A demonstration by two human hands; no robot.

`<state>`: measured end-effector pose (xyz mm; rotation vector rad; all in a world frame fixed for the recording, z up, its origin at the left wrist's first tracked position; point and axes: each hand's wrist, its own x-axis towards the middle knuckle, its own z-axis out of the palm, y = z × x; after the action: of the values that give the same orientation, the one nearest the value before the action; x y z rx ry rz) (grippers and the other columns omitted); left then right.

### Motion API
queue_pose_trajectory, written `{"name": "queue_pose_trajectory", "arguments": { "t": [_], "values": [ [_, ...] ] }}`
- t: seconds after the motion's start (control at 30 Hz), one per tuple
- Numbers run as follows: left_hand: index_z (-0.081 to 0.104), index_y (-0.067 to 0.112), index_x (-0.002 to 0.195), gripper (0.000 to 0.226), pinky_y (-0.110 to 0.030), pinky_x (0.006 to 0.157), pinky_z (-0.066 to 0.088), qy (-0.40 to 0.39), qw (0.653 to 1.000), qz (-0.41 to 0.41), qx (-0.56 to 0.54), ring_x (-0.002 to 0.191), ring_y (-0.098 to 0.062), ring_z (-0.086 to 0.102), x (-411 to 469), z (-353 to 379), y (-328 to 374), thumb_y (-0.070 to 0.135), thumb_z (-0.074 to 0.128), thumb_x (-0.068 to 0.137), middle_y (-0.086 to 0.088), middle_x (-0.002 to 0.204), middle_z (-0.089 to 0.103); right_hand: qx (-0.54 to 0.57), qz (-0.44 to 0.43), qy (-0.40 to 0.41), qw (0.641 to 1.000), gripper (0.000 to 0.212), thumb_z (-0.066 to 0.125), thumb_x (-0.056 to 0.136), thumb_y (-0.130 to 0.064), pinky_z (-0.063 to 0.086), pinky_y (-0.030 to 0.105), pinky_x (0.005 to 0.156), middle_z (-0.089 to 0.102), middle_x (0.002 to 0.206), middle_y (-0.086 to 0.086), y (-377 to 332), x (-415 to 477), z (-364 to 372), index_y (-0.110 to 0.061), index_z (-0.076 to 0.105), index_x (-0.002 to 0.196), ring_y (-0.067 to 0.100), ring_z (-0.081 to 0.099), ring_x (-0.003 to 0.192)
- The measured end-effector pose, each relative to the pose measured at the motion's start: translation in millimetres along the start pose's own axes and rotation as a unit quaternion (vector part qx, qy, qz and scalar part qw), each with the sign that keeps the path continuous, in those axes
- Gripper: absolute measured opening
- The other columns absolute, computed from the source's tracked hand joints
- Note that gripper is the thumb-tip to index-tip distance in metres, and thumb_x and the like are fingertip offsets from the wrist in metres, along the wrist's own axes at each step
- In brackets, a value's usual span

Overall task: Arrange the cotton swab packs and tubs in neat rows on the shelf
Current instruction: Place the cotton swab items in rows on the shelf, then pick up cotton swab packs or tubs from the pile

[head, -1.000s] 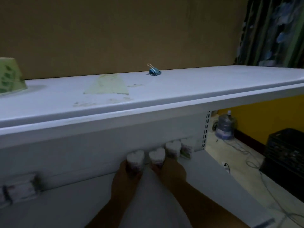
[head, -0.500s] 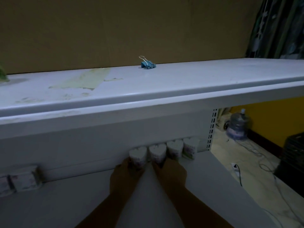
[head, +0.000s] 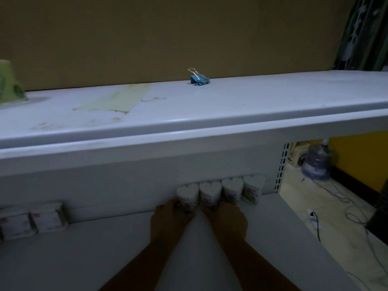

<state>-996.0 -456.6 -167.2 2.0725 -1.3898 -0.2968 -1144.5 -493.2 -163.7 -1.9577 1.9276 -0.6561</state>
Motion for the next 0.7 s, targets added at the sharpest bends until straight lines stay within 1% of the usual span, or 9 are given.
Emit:
{"name": "queue_pose_trajectory", "arguments": {
  "t": [0.1,0.17,0.23,0.3,0.37,0.43,0.53,0.6,0.7],
  "values": [
    [0.061,0.026,0.120,0.070,-0.030,0.090,0.047,-0.031,0.999,-0.004,-0.032,0.113,-0.023,0.057,-2.5,-7.2,0.9,0.060,0.062,0.059,-0.001,0.115,0.067,0.021,-0.017,-0.001,1.000,0.040,0.048,0.090,-0.054,0.041,0.028,0.083,0.063,0.113,0.004,1.9,-15.0,-6.0,-0.019,0.061,0.106,0.022,0.057,0.110],
    [0.058,0.022,0.123,0.070,-0.031,0.095,0.046,-0.066,0.996,0.006,-0.056,0.116,-0.022,0.057,-6.4,-20.6,-1.9,0.062,0.056,0.065,-0.002,0.121,0.064,-0.046,-0.082,-0.016,0.995,0.027,0.045,0.094,-0.043,0.038,0.027,0.087,0.059,0.113,0.003,4.8,-29.4,-5.6,-0.020,0.056,0.102,0.020,0.054,0.110],
    [0.047,0.018,0.135,0.091,-0.026,0.106,0.034,-0.116,0.992,0.048,-0.007,0.128,-0.020,0.046,-13.6,-37.3,-11.3,0.078,0.033,0.069,-0.003,0.137,0.051,-0.095,-0.154,-0.021,0.983,0.019,0.048,0.092,-0.034,0.041,0.029,0.086,0.059,0.106,0.004,4.9,-44.9,-2.4,-0.019,0.060,0.095,0.022,0.055,0.105],
    [0.034,0.018,0.144,0.106,-0.020,0.111,0.020,-0.150,0.985,0.074,0.051,0.138,-0.014,0.030,-24.1,-67.2,-23.8,0.087,0.018,0.065,-0.001,0.149,0.036,-0.129,-0.224,-0.027,0.966,0.018,0.051,0.088,-0.027,0.048,0.031,0.074,0.060,0.090,0.003,-9.8,-58.6,-1.4,-0.017,0.065,0.083,0.023,0.062,0.090],
    [0.027,0.019,0.147,0.083,-0.022,0.114,0.011,-0.153,0.978,0.101,0.096,0.144,-0.013,0.015,-34.3,-108.2,-44.9,0.071,0.028,0.083,-0.002,0.155,0.024,-0.177,-0.296,-0.021,0.938,0.025,0.042,0.083,-0.030,0.050,0.029,0.062,0.057,0.079,-0.002,-42.1,-74.5,-5.3,-0.021,0.064,0.073,0.020,0.064,0.076],
    [0.024,0.018,0.148,0.065,-0.026,0.116,0.007,-0.142,0.972,0.127,0.136,0.146,-0.013,0.004,-46.2,-156.9,-76.9,0.052,0.039,0.095,-0.002,0.158,0.017,-0.208,-0.336,-0.074,0.916,0.041,0.030,0.084,-0.040,0.050,0.031,0.082,0.059,0.104,0.001,-88.4,-95.1,-6.3,-0.022,0.065,0.099,0.021,0.061,0.101],
    [0.023,0.020,0.148,0.061,-0.027,0.116,0.003,-0.093,0.969,0.109,0.203,0.146,-0.012,0.000,-74.2,-241.9,-133.8,0.049,0.038,0.097,0.000,0.159,0.012,-0.231,-0.355,-0.169,0.890,0.053,0.032,0.096,-0.045,0.026,0.031,0.114,0.028,0.152,0.004,-155.0,-122.5,6.4,-0.022,0.031,0.144,0.020,0.026,0.141],
    [0.019,0.021,0.149,0.062,-0.031,0.117,0.001,-0.074,0.963,0.070,0.248,0.147,-0.013,-0.001,-99.1,-301.4,-178.6,0.052,0.033,0.097,0.003,0.160,0.006,-0.232,-0.391,-0.195,0.869,0.059,0.037,0.098,-0.043,0.017,0.031,0.117,0.010,0.158,0.003,-206.1,-147.1,21.3,-0.025,0.016,0.149,0.021,0.014,0.145],
    [0.018,0.022,0.150,0.085,-0.033,0.118,0.008,-0.045,0.951,0.004,0.306,0.147,-0.015,0.002,-135.7,-379.8,-253.9,0.075,0.017,0.084,0.002,0.160,0.008,-0.233,-0.443,-0.195,0.844,0.065,0.038,0.098,-0.042,0.013,0.030,0.117,0.000,0.160,0.006,-286.4,-187.9,39.1,-0.023,0.007,0.151,0.021,0.006,0.146]
  ]
}}
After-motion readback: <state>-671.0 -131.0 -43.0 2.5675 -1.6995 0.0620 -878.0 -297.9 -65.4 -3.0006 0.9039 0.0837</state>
